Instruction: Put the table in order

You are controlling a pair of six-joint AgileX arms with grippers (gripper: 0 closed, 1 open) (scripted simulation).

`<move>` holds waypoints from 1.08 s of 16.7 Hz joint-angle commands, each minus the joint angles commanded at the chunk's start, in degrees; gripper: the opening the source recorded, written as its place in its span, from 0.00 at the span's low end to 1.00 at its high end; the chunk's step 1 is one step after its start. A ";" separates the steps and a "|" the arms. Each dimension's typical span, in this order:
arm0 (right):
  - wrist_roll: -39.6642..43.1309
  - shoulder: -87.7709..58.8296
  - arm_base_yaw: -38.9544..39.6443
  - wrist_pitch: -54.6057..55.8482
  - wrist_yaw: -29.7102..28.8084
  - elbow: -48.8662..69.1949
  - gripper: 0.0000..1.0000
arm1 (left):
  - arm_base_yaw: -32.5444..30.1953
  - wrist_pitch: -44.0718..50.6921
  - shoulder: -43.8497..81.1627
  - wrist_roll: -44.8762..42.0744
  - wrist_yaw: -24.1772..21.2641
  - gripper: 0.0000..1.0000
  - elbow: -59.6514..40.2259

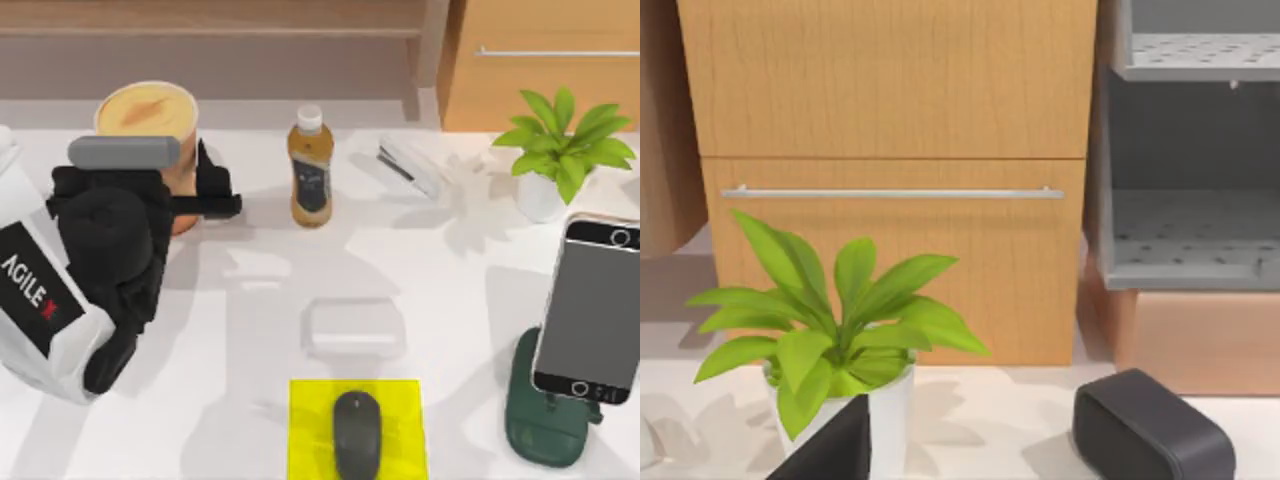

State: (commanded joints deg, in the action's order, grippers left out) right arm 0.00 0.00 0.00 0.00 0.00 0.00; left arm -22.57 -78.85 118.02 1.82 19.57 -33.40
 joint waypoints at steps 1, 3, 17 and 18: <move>0.00 0.00 0.00 0.00 0.00 0.00 1.00 | 0.00 0.00 0.00 0.00 0.00 0.00 0.00; 0.00 0.00 0.00 0.00 0.00 0.00 1.00 | 0.00 -0.13 0.26 -0.09 0.02 0.00 -0.07; 0.00 0.00 0.00 0.00 0.00 0.00 1.00 | 7.22 15.56 -15.24 -7.36 -7.83 0.00 -11.40; 0.00 0.00 0.00 0.00 0.00 0.00 1.00 | 7.80 16.95 -15.75 -7.44 -8.48 0.00 -12.70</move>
State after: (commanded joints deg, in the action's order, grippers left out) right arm 0.00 0.00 0.00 0.00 0.00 0.00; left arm -14.77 -61.91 102.27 -5.61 11.09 -46.10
